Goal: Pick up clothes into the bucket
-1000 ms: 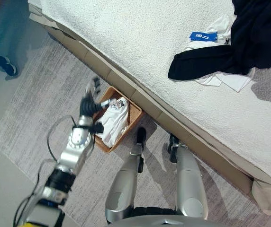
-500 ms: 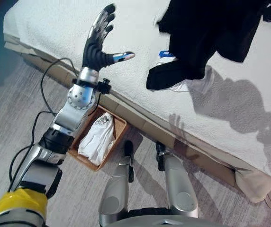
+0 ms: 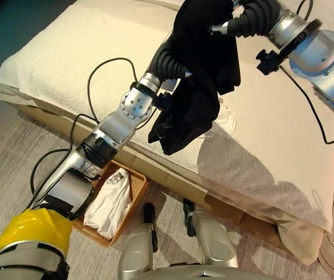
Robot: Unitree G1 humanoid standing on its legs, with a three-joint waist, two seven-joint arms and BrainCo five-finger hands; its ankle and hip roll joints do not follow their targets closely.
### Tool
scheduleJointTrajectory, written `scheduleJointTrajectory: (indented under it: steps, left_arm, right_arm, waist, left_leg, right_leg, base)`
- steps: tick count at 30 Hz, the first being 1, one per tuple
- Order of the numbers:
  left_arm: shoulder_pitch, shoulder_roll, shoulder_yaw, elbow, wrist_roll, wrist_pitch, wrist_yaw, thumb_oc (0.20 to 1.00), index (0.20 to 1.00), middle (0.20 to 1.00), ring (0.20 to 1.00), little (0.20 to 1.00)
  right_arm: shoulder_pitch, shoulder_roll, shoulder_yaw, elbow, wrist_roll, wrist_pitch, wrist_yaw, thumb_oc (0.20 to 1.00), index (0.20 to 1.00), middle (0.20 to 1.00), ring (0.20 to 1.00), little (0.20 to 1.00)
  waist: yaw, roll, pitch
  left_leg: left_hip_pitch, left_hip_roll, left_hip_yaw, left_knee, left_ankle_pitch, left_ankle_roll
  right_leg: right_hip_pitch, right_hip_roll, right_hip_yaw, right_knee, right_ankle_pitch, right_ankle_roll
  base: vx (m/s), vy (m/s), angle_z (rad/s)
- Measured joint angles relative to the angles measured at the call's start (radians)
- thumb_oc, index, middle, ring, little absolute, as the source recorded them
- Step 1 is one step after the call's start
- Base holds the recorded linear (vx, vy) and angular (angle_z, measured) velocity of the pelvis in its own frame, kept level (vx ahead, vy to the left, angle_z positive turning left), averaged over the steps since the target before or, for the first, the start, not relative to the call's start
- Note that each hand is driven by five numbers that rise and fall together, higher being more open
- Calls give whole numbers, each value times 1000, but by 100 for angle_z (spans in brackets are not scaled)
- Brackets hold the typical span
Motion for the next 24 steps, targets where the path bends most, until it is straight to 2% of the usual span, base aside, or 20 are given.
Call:
scheduleJointTrajectory:
  steps: [6, 7, 8, 13, 17, 18, 21, 22, 23, 24]
  left_arm:
    - [-2, -18, -91, 33, -159, 29, -64, 1000, 1000, 1000, 1000, 1000]
    - [-2, -25, -110, 37, -190, 38, -79, 875, 875, 875, 875, 875]
    - [-1, -25, -120, 45, -205, 40, -89, 200, 200, 200, 200, 200]
    - [6, -10, -168, 56, -249, 78, -135, 200, 200, 200, 200, 200]
    - [65, -16, -167, 52, -326, 84, -163, 200, 200, 200, 200, 200]
    - [112, -17, -153, 26, -386, 86, -175, 200, 200, 200, 200, 200]
    - [207, -14, -118, -44, -475, 104, -200, 200, 200, 200, 200, 200]
    - [237, -13, -111, -64, -502, 108, -209, 200, 200, 200, 200, 200]
    - [270, -14, -92, -88, -512, 117, -214, 200, 200, 200, 200, 200]
    - [291, -14, -77, -100, -513, 124, -215, 200, 200, 200, 200, 200]
  right_arm:
    - [33, -3, 30, -34, 23, 13, 31, 200, 200, 200, 200, 200]
    - [53, -3, 30, -40, 30, 15, 32, 200, 200, 200, 200, 200]
    - [67, -3, 30, -41, 34, 15, 32, 200, 200, 200, 200, 200]
    - [143, 0, 19, -44, 38, 15, 29, 200, 200, 200, 200, 200]
    - [217, 13, -20, -48, 38, 14, 21, 200, 200, 200, 200, 200]
    - [279, 36, -79, -47, 38, 14, 13, 200, 200, 200, 200, 200]
    - [368, 47, -144, -53, 38, 13, -4, 200, 200, 200, 200, 200]
    - [397, 51, -161, -56, 37, 13, -6, 495, 495, 495, 495, 495]
    - [437, 70, -197, -62, 30, 13, -8, 1000, 1000, 1000, 1000, 1000]
    - [466, 86, -233, -56, 24, 11, -12, 1000, 1000, 1000, 1000, 1000]
  waist:
    - [-5, 3, -69]
    - [-5, 7, -84]
    - [-6, 9, -96]
    - [-6, 26, -131]
    - [-6, 36, -148]
    - [-6, 36, -157]
    - [-2, 41, -161]
    - [0, 41, -161]
    - [-1, 41, -162]
    - [3, 41, -162]
  left_leg:
    - [40, 6, 6, -24, 0, 0]
    - [47, 7, 7, -31, 0, 0]
    - [48, 8, 8, -33, 0, 0]
    - [62, 8, 8, -40, -1, -1]
    - [62, 10, 6, -41, -1, -1]
    - [62, 11, 4, -41, -3, 1]
    - [62, 11, -2, -41, -4, 1]
    - [62, 11, -5, -41, -4, 1]
    - [61, 11, -12, -41, -5, 2]
    - [61, 11, -14, -42, -5, 2]
  right_leg:
    - [38, 7, 3, -27, 0, 0]
    - [46, 8, 3, -33, -1, 0]
    - [47, 8, 3, -37, -2, 2]
    - [62, 7, 0, -43, -4, 4]
    - [62, 8, -3, -48, -6, 2]
    - [63, 10, -4, -49, -8, -1]
    - [65, 10, -9, -49, -9, -2]
    - [66, 10, -12, -49, -10, -2]
    - [67, 10, -16, -49, -12, -5]
    - [68, 10, -18, -47, -13, -5]
  base:
    - [45, 5, -3]
    - [30, 3, 0]
    - [32, 3, 0]
    - [19, -2, 1]
    - [26, -3, 2]
    - [0, 0, 0]
    - [18, -1, 4]
    - [17, -3, 8]
    - [23, -4, 9]
    - [18, -3, 8]
